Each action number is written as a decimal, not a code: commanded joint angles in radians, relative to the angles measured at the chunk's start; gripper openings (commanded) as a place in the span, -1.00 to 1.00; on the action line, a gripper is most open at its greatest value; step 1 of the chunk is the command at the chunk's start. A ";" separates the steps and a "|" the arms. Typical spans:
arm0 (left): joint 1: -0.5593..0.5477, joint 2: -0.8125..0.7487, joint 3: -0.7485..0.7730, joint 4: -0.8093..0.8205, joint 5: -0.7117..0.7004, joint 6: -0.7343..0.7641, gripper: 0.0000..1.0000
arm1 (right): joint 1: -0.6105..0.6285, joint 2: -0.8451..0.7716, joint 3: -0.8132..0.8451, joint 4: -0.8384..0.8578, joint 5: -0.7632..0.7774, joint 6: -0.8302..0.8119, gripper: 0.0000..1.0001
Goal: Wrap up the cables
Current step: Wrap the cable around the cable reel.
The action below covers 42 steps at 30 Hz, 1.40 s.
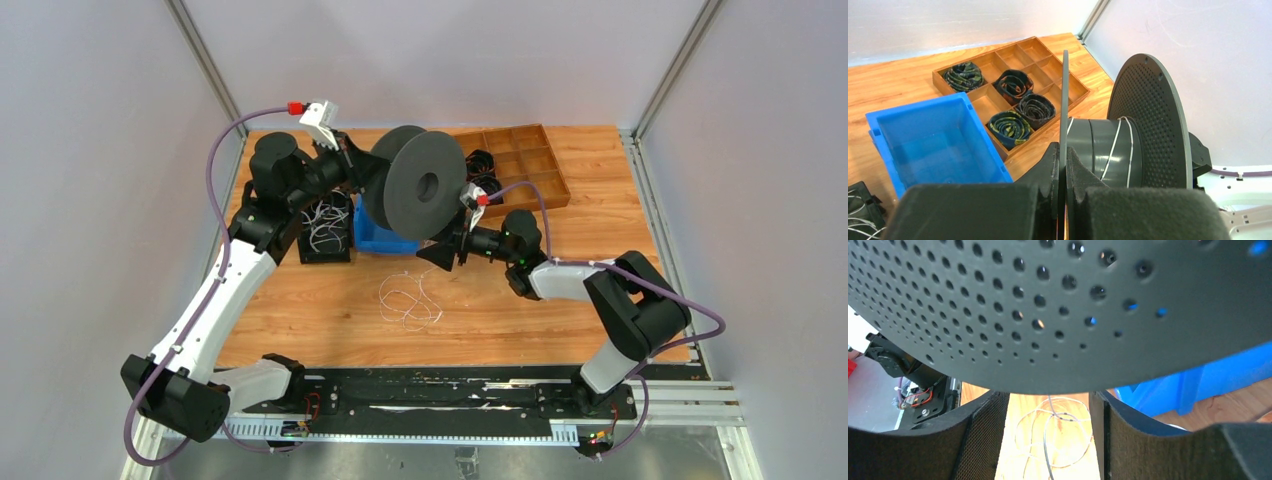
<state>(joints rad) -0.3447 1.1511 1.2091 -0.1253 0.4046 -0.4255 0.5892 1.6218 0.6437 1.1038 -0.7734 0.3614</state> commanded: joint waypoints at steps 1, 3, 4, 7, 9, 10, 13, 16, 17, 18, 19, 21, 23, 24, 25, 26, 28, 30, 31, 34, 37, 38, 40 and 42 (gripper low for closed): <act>0.011 -0.011 -0.008 0.092 0.020 -0.028 -0.99 | 0.016 0.005 0.041 0.035 0.031 -0.033 0.16; 0.013 -0.012 -0.008 0.094 0.023 -0.032 -0.99 | 0.016 0.013 0.049 0.037 0.035 -0.032 0.11; 0.014 -0.012 -0.008 0.095 0.024 -0.034 -0.99 | 0.015 0.019 0.053 0.039 0.035 -0.031 0.07; 0.021 -0.015 -0.012 0.100 0.026 -0.048 -0.99 | 0.016 0.038 0.052 0.057 0.034 -0.018 -0.01; 0.027 -0.016 -0.020 0.110 0.031 -0.069 -0.99 | 0.021 0.049 0.050 0.069 0.035 -0.012 -0.06; 0.035 -0.015 -0.024 0.115 0.033 -0.083 -0.99 | 0.027 0.055 0.050 0.071 0.036 -0.013 -0.09; 0.051 -0.017 -0.035 0.127 0.038 -0.118 -0.99 | 0.043 0.063 0.041 0.081 0.050 -0.014 -0.21; 0.065 -0.019 -0.043 0.135 0.040 -0.139 -0.99 | 0.052 0.062 0.029 0.081 0.067 -0.020 -0.38; 0.068 -0.019 -0.046 0.136 0.038 -0.142 -0.99 | 0.053 0.061 0.026 0.079 0.072 -0.022 -0.44; 0.072 -0.021 -0.047 0.136 0.037 -0.147 -0.99 | 0.055 0.061 0.025 0.072 0.076 -0.029 -0.50; 0.077 -0.021 -0.049 0.138 0.037 -0.153 -0.99 | 0.055 0.061 0.024 0.064 0.078 -0.037 -0.55; 0.086 -0.022 -0.052 0.143 0.039 -0.169 -0.99 | 0.056 0.062 0.019 0.054 0.080 -0.045 -0.61; 0.096 -0.023 -0.051 0.145 0.042 -0.179 -0.99 | 0.058 0.064 0.014 0.039 0.079 -0.059 -0.67; 0.101 -0.024 -0.052 0.144 0.042 -0.184 -0.99 | 0.057 0.064 0.011 0.033 0.077 -0.068 -0.69; 0.106 -0.025 -0.051 0.144 0.042 -0.189 -0.99 | 0.058 0.063 0.007 0.027 0.074 -0.077 -0.72; 0.111 -0.026 -0.051 0.141 0.039 -0.196 -0.99 | 0.058 0.062 0.006 0.019 0.072 -0.084 -0.73; 0.123 -0.028 -0.049 0.129 0.027 -0.209 -0.99 | 0.058 0.055 0.000 0.002 0.065 -0.100 -0.75; 0.136 -0.027 -0.045 0.113 0.015 -0.216 -0.99 | 0.060 0.046 -0.007 -0.013 0.058 -0.117 -0.77; 0.141 -0.026 -0.042 0.102 0.006 -0.220 -0.99 | 0.062 0.039 -0.010 -0.025 0.056 -0.130 -0.78; 0.153 -0.021 -0.034 0.081 -0.012 -0.228 -0.99 | 0.073 0.014 -0.017 -0.057 0.050 -0.158 -0.84; 0.160 -0.018 -0.018 0.062 -0.031 -0.224 -0.99 | 0.083 -0.006 -0.020 -0.088 0.039 -0.182 -0.89; 0.162 -0.015 -0.011 0.056 -0.036 -0.223 -0.99 | 0.086 -0.012 -0.021 -0.104 0.032 -0.192 -0.90; 0.166 -0.011 0.000 0.042 -0.050 -0.219 -0.99 | 0.097 -0.030 -0.024 -0.149 0.018 -0.220 -0.90; 0.170 -0.010 0.009 0.025 -0.068 -0.218 -0.99 | 0.110 -0.047 -0.029 -0.182 0.011 -0.248 -0.91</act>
<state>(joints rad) -0.1898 1.1511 1.1568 -0.1207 0.3725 -0.6212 0.6556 1.6241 0.6346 0.9997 -0.7235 0.1978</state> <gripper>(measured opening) 0.043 0.050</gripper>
